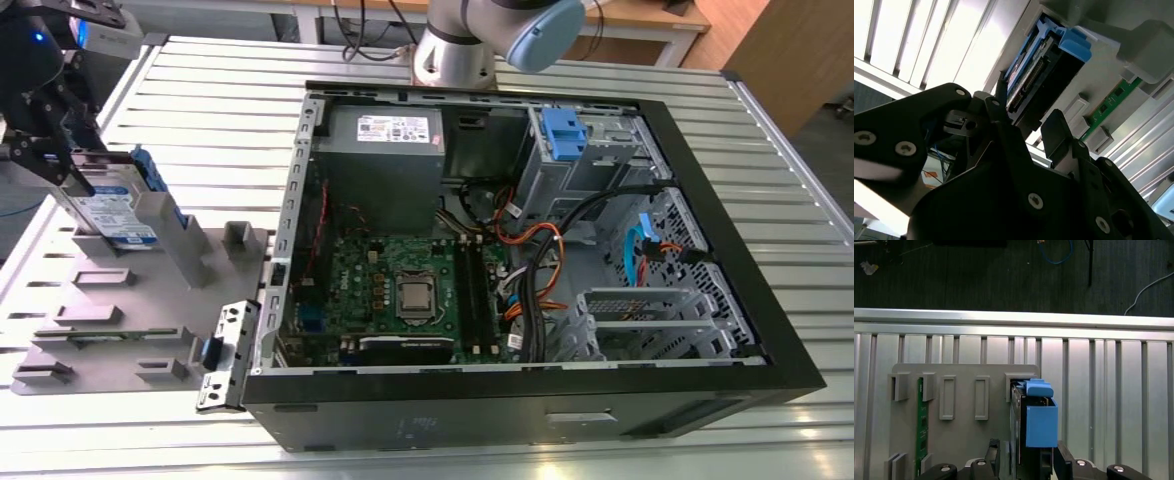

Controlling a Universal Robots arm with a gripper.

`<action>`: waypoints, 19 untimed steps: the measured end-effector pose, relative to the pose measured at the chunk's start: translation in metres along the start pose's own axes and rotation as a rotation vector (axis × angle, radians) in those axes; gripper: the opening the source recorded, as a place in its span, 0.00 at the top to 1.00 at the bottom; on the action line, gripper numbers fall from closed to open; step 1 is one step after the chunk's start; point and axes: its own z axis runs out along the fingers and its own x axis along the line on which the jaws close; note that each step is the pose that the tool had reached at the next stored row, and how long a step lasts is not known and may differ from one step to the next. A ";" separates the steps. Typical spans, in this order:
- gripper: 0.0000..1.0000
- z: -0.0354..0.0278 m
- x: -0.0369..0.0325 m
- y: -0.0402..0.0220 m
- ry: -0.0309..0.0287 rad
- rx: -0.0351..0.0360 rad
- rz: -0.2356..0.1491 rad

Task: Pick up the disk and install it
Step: 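Pick up the disk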

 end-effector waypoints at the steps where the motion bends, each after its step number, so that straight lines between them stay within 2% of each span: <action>1: 0.46 0.0000 0.0000 0.0000 0.0000 0.0000 0.000; 19: 0.46 0.0004 -0.0040 -0.0011 0.0000 0.0000 0.001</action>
